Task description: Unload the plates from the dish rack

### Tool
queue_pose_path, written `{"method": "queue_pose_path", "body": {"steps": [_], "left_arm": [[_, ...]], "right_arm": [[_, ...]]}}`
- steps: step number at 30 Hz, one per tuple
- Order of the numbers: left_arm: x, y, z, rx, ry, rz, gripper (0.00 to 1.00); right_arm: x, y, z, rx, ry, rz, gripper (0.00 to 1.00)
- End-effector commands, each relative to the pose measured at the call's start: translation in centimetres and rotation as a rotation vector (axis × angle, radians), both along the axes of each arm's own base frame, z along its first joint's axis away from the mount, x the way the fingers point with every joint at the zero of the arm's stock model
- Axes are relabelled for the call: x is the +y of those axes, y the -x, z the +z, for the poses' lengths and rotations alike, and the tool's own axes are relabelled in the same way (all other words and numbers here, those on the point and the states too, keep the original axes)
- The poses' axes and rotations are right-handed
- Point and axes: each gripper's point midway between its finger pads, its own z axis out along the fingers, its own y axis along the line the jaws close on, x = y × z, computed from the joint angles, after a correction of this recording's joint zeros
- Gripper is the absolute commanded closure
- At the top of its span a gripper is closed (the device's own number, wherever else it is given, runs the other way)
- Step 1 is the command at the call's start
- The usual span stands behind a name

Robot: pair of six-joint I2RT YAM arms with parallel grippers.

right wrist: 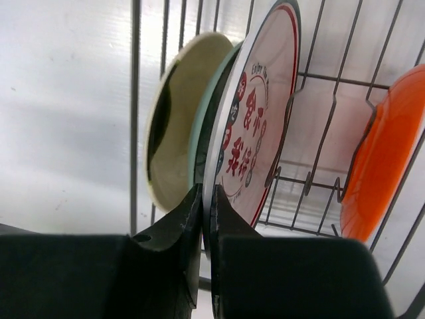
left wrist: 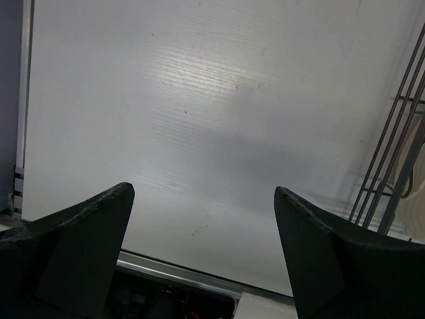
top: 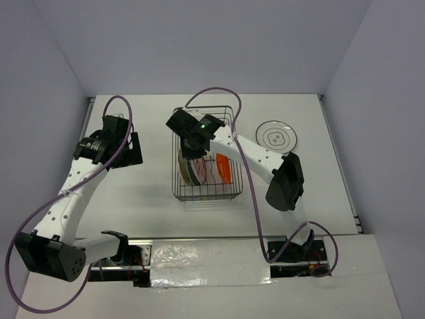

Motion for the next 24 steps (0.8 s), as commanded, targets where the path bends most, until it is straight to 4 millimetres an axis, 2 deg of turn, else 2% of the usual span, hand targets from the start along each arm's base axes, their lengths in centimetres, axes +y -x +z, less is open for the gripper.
{"method": "queue_pose_path", "body": {"steps": [1, 2, 3, 5, 6, 7, 9, 10, 11, 13, 14, 15, 16, 17, 18, 19, 20, 21, 23, 24], "left_arm": [[0.3, -0.5, 1.2, -0.048, -0.020, -0.006, 0.01], [0.2, -0.6, 1.2, -0.051, -0.018, -0.007, 0.00], [0.1, -0.7, 1.2, -0.049, -0.013, -0.009, 0.01], [0.0, -0.8, 1.1, -0.047, -0.011, -0.010, 0.00], [0.0, -0.9, 1.2, -0.049, -0.010, -0.011, 0.00], [-0.1, -1.0, 1.1, -0.045, -0.008, -0.013, 0.00], [-0.2, -1.2, 1.2, -0.052, -0.002, -0.015, 0.01], [-0.4, -1.3, 1.2, -0.051, 0.007, -0.019, 0.01], [-0.6, -1.4, 1.3, -0.056, 0.017, -0.022, 0.00], [-1.3, -1.8, 1.6, -0.062, 0.051, -0.037, 0.01], [-1.6, -2.0, 1.9, -0.067, 0.071, -0.035, 0.00], [-2.0, -2.4, 2.5, -0.079, 0.088, -0.032, 0.00], [-2.2, -2.4, 2.6, -0.067, 0.098, -0.028, 0.00], [-2.4, -2.5, 2.9, -0.068, 0.115, -0.010, 0.01], [-2.6, -3.1, 3.4, -0.068, 0.117, -0.002, 0.01], [-2.8, -3.3, 3.5, -0.058, 0.116, 0.001, 0.01], [-3.1, -3.2, 3.6, -0.044, 0.112, 0.005, 0.01], [-3.4, -3.8, 3.9, -0.039, 0.110, 0.005, 0.00], [-4.2, -3.6, 4.0, -0.017, 0.110, -0.003, 0.01], [-4.6, -3.9, 4.3, -0.022, 0.111, -0.007, 0.01]], "right_arm": [[0.2, -0.4, 8.7, -0.150, -0.144, -0.030, 0.96], [0.1, -0.3, 10.3, -0.166, -0.175, -0.031, 0.96], [-0.2, -0.2, 12.9, -0.197, -0.220, -0.037, 0.96], [-1.8, 0.1, 18.5, -0.284, -0.313, -0.065, 0.96], [-2.9, 0.1, 19.8, -0.301, -0.328, -0.077, 0.96], [-4.6, 0.4, 22.1, -0.342, -0.359, -0.097, 0.96], [-8.1, -0.8, 23.0, -0.399, -0.312, -0.145, 0.97], [-10.8, -1.5, 23.8, -0.455, -0.270, -0.200, 0.98], [-13.6, -3.3, 22.0, -0.452, -0.183, -0.256, 1.00], [-17.8, -5.4, 19.9, -0.448, -0.022, -0.308, 1.00], [-19.4, -6.7, 17.7, -0.411, 0.067, -0.333, 1.00], [-22.7, -8.2, 16.3, -0.388, 0.167, -0.378, 1.00], [-24.0, -9.2, 15.0, -0.367, 0.230, -0.396, 1.00], [-25.2, -10.9, 12.6, -0.329, 0.324, -0.402, 1.00], [-27.0, -12.3, 11.5, -0.303, 0.360, -0.434, 1.00], [-27.7, -13.4, 10.4, -0.283, 0.387, -0.435, 1.00], [-28.3, -14.6, 10.3, -0.286, 0.403, -0.452, 1.00], [-28.7, -16.3, 8.0, -0.259, 0.457, -0.440, 1.00], [-30.0, -18.2, 6.5, -0.247, 0.472, -0.453, 1.00], [-29.7, -19.3, 4.4, -0.209, 0.480, -0.419, 1.00]]}}
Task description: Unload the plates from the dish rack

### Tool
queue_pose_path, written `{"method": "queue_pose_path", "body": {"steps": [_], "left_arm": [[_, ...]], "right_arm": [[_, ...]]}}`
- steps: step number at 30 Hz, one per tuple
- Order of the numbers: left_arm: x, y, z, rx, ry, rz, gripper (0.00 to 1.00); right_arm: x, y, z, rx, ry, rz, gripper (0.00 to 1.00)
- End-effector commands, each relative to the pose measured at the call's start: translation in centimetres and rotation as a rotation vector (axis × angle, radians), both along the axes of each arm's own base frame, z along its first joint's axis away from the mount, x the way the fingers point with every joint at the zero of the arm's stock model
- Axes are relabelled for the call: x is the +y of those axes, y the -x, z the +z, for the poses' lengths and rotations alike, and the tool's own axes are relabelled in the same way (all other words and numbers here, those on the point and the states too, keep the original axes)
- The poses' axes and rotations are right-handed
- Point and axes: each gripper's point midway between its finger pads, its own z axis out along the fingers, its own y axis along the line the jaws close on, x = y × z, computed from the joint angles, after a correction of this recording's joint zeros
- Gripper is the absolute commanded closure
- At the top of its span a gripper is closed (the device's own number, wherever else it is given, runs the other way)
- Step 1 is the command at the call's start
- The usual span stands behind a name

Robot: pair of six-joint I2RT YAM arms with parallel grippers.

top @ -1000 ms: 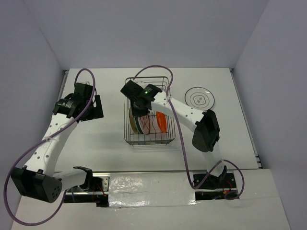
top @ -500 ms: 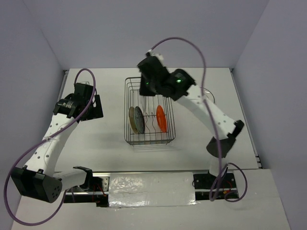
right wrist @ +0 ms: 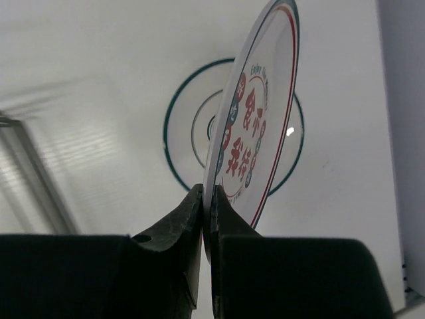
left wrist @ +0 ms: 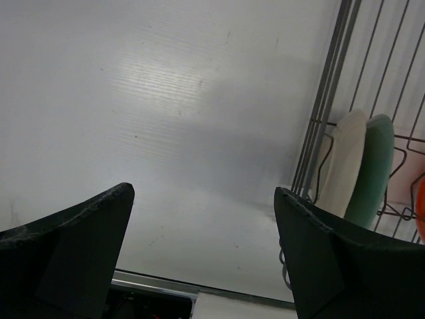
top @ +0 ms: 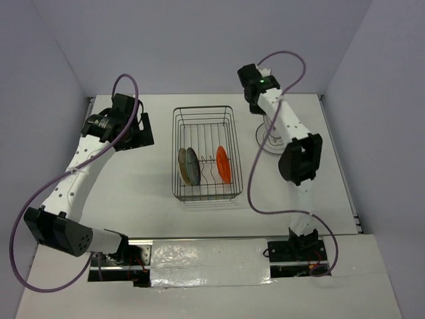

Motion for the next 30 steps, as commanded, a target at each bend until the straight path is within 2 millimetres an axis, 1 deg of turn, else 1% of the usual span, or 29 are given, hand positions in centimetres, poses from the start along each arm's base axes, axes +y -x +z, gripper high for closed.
{"method": "queue_pose_path", "body": {"steps": [1, 2, 3, 4, 5, 6, 7, 8, 9, 10, 11, 12, 13, 14, 16, 17, 18, 19, 20, 21, 22, 23, 24, 25, 26, 27, 28, 29, 30], "left_arm": [[-1.2, 0.4, 1.0, 0.014, 0.014, 0.006, 0.00], [-1.8, 0.5, 1.3, 0.009, 0.020, -0.007, 0.01], [-2.2, 0.5, 1.3, 0.012, 0.025, -0.013, 0.00], [-2.5, 0.6, 1.4, 0.012, 0.029, -0.021, 0.01], [-3.4, 0.8, 1.7, 0.011, 0.042, -0.039, 0.00], [-3.9, 0.8, 1.5, 0.022, 0.046, -0.042, 0.01], [-4.6, 0.8, 1.6, 0.022, 0.051, -0.051, 0.00], [-6.2, 0.8, 2.4, 0.004, 0.063, -0.080, 0.00], [-6.4, 0.8, 2.1, 0.024, 0.028, -0.070, 0.01], [-7.2, 0.9, 2.2, 0.027, 0.030, -0.069, 0.00], [-8.3, 1.0, 2.7, 0.020, 0.037, -0.093, 0.01], [-8.9, 1.0, 2.4, 0.038, 0.040, -0.097, 0.00], [-9.7, 1.0, 2.5, 0.036, 0.058, -0.110, 0.00], [-10.2, 0.9, 2.5, 0.032, 0.069, -0.113, 0.01], [-11.4, 0.7, 2.7, 0.021, 0.110, -0.130, 0.01], [-12.0, 0.6, 2.5, 0.023, 0.124, -0.140, 0.01], [-13.0, 0.2, 2.7, 0.008, 0.150, -0.157, 0.03], [-14.8, 0.5, 2.7, 0.010, 0.183, -0.198, 0.03], [-16.0, 0.2, 2.2, 0.020, 0.188, -0.212, 0.04], [-17.1, 0.2, 1.9, 0.025, 0.199, -0.227, 0.03], [-19.5, 0.1, 1.8, 0.008, 0.234, -0.266, 0.03], [-21.2, 0.0, 0.9, 0.028, 0.265, -0.294, 0.03], [-22.4, -0.1, 0.4, 0.027, 0.287, -0.308, 0.03], [-24.5, -0.6, -0.3, 0.022, 0.319, -0.326, 0.03], [-25.6, -0.6, -0.6, 0.023, 0.332, -0.339, 0.03], [-26.4, -0.9, -0.9, 0.022, 0.331, -0.337, 0.04], [-28.1, -1.2, -1.6, 0.029, 0.319, -0.354, 0.05], [-28.6, -1.4, -2.2, 0.041, 0.300, -0.355, 0.07], [-28.7, -2.0, -2.7, 0.043, 0.258, -0.343, 0.08]], "right_arm": [[-1.9, -2.3, -2.3, 0.063, 0.072, 0.026, 1.00], [-1.8, -2.6, -3.2, 0.075, 0.074, 0.028, 1.00], [-1.6, -2.9, -4.5, 0.097, 0.072, 0.038, 1.00], [-1.5, -3.0, -5.2, 0.110, 0.071, 0.044, 0.99], [-1.5, -3.1, -6.4, 0.124, 0.070, 0.044, 0.97], [-1.4, -3.0, -7.1, 0.138, 0.071, 0.049, 0.95], [-1.4, -2.7, -8.5, 0.172, 0.074, 0.049, 0.90], [-1.3, -2.6, -9.1, 0.186, 0.073, 0.051, 0.85], [-1.1, -2.5, -9.6, 0.201, 0.061, 0.057, 0.58], [-0.9, -2.2, -9.5, 0.205, 0.049, 0.053, 0.45], [-0.7, -1.9, -9.1, 0.197, 0.032, 0.049, 0.33], [-0.5, -1.9, -8.6, 0.182, 0.012, 0.055, 0.19], [-0.2, -1.4, -6.9, 0.145, -0.026, 0.063, 0.12], [-0.1, -1.4, -5.8, 0.113, -0.054, 0.062, 0.02], [0.4, -0.7, -3.6, 0.071, -0.132, 0.068, 0.00], [0.1, 0.4, -1.0, 0.030, -0.166, 0.062, 0.00], [-0.3, 1.2, -0.6, 0.030, -0.192, 0.051, 0.00], [0.1, 1.7, 0.4, -0.001, -0.256, 0.052, 0.00], [-0.4, 3.2, 3.6, -0.079, -0.295, 0.052, 0.00], [-1.5, 4.0, 4.6, -0.112, -0.323, 0.029, 0.00], [-1.9, 4.8, 4.1, -0.127, -0.363, 0.000, 0.00], [-2.3, 6.7, 6.9, -0.205, -0.421, 0.012, 0.00], [-3.1, 8.1, 5.5, -0.189, -0.439, -0.016, 0.00], [-3.3, 9.4, 8.3, -0.287, -0.484, 0.000, 0.00], [-3.0, 10.3, 8.2, -0.286, -0.512, 0.017, 0.00], [-2.8, 11.3, 7.0, -0.257, -0.523, 0.024, 0.00], [-2.7, 12.1, 6.8, -0.240, -0.529, 0.041, 0.00], [-2.7, 13.0, 7.0, -0.237, -0.532, 0.052, 0.00], [-2.4, 13.7, 6.1, -0.203, -0.542, 0.066, 0.00]]}}
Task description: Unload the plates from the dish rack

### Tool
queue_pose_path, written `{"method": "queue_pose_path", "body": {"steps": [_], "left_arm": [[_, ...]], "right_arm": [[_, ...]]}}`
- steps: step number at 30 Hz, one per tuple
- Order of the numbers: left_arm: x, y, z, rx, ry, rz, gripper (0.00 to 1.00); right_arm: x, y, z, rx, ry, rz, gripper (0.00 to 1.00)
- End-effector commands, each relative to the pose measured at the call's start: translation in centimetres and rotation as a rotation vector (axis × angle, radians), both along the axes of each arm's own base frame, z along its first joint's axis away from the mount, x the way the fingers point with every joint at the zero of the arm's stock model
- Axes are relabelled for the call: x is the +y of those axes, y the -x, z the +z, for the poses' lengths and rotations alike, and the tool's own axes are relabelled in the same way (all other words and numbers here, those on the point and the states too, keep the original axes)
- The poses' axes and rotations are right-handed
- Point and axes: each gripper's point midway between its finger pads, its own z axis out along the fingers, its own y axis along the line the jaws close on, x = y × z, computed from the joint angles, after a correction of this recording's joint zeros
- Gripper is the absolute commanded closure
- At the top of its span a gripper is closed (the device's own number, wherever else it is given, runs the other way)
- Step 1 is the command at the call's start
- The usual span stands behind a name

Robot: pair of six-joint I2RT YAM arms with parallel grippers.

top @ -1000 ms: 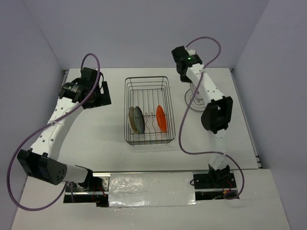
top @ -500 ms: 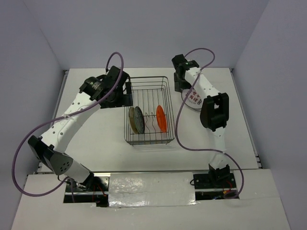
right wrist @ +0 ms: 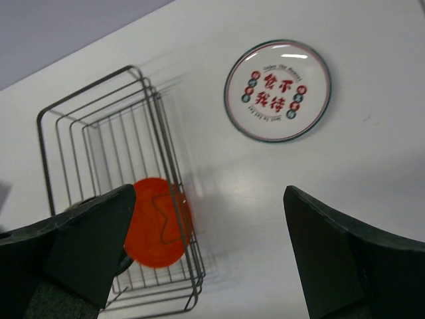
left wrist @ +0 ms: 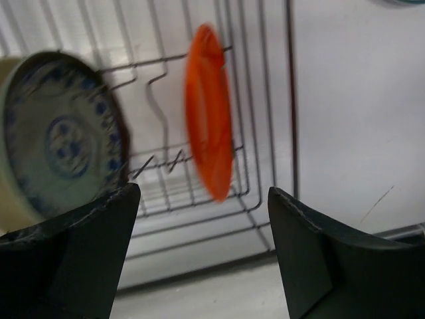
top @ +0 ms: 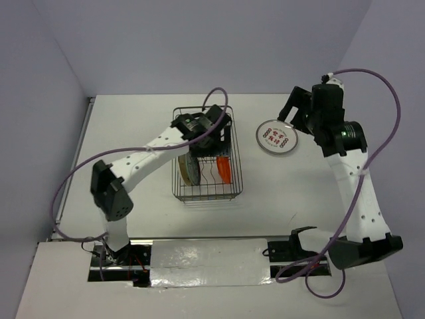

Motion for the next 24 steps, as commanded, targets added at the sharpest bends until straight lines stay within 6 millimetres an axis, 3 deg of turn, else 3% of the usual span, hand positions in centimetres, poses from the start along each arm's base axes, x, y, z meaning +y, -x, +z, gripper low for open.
{"method": "queue_pose_path", "body": {"steps": [1, 7, 10, 13, 14, 22, 24], "left_arm": [[-4.1, -2.7, -0.2, -0.043, 0.020, 0.013, 0.10], [-2.1, -3.4, -5.4, 0.034, -0.243, 0.084, 0.24], [-1.0, -3.1, -6.3, 0.041, -0.284, 0.109, 0.29], [-1.1, -2.9, -7.1, 0.055, -0.289, 0.102, 0.38], [-1.3, -3.0, -7.0, 0.051, -0.286, 0.103, 0.47], [-2.1, -3.1, -1.5, -0.051, -0.239, 0.114, 0.77], [-1.9, -3.0, -0.5, -0.067, -0.223, 0.121, 0.93]], "right_arm": [[2.8, 0.6, -3.8, 0.105, -0.067, 0.115, 0.00], [2.9, 3.9, -3.3, 0.072, -0.076, 0.165, 0.00], [2.7, 4.4, -2.7, 0.064, -0.065, 0.172, 0.00], [2.6, 4.6, -2.1, 0.050, -0.054, 0.174, 0.00], [2.5, 4.6, -2.0, 0.046, -0.051, 0.174, 0.00], [2.8, 4.1, -2.4, 0.056, -0.048, 0.188, 0.00], [2.9, 4.0, -2.4, 0.055, -0.049, 0.193, 0.00]]}}
